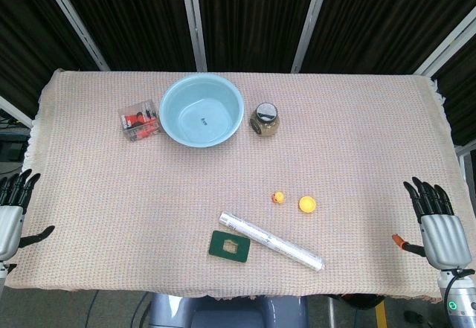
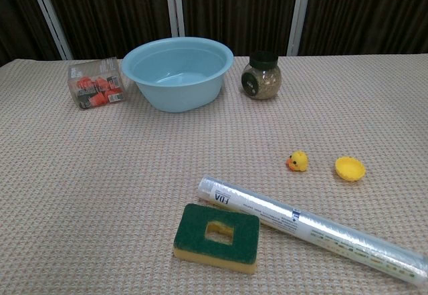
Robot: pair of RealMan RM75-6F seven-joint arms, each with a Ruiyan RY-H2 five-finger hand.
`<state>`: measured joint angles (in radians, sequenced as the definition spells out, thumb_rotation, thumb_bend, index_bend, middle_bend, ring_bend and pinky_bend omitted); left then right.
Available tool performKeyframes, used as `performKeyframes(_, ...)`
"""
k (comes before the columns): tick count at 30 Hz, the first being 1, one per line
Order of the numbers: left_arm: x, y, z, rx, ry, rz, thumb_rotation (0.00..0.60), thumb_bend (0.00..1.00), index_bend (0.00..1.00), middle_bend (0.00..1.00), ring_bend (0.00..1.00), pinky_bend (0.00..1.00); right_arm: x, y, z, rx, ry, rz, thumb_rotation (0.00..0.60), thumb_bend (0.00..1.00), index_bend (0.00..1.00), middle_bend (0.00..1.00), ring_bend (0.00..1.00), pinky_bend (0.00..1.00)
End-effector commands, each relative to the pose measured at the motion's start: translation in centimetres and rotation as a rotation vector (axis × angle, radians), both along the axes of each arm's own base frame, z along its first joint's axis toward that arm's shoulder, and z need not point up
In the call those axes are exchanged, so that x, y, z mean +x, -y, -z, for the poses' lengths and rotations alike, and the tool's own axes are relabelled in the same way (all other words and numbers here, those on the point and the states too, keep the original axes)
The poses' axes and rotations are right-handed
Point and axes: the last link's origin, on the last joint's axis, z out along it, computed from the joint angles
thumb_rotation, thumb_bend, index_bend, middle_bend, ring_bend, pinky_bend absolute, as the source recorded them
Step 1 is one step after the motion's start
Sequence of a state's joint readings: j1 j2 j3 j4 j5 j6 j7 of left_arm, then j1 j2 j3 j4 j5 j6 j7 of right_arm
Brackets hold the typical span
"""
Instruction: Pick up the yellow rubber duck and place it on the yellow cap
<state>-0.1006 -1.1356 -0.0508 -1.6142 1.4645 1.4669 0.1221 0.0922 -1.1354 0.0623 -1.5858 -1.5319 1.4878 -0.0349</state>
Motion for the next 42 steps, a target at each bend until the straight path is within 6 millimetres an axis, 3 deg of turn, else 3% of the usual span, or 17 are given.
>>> performKeyframes(1,0.0,0.0,0.0,-0.006,-0.001,-0.001,0.6,0.07,0.0,0.0,0.0,0.0,0.0,0.0,0.0,-0.004,0.002,-0.002,0.6,0.04,0.01,0.0,0.0,0.01)
performKeyframes(19,-0.1,0.0,0.0,-0.012,0.013,-0.016,0.6,0.07,0.0,0.0,0.0,0.0,0.1,0.0,0.2,-0.001,0.011,0.0,0.6,0.04,0.03,0.0,0.0,0.01)
performKeyframes(29,0.2,0.2,0.0,-0.005,0.018,-0.011,0.6,0.07,0.0,0.0,0.0,0.0,0.5,0.2,0.6,0.028,0.016,0.0,0.6,0.04,0.19,0.11,0.0,0.01)
performKeyframes(35,0.2,0.3,0.1,-0.009,0.024,-0.014,0.6,0.07,0.0,0.0,0.0,0.0,3.1,2.6,1.8,0.073,0.015,-0.052,0.6,0.04,0.27,0.13,0.0,0.01)
performKeyframes(42,0.3,0.1,0.1,-0.017,0.03,-0.016,0.6,0.07,0.0,0.0,0.0,0.0,7.0,7.6,5.1,0.154,0.023,-0.052,0.6,0.05,0.34,0.13,0.0,0.01)
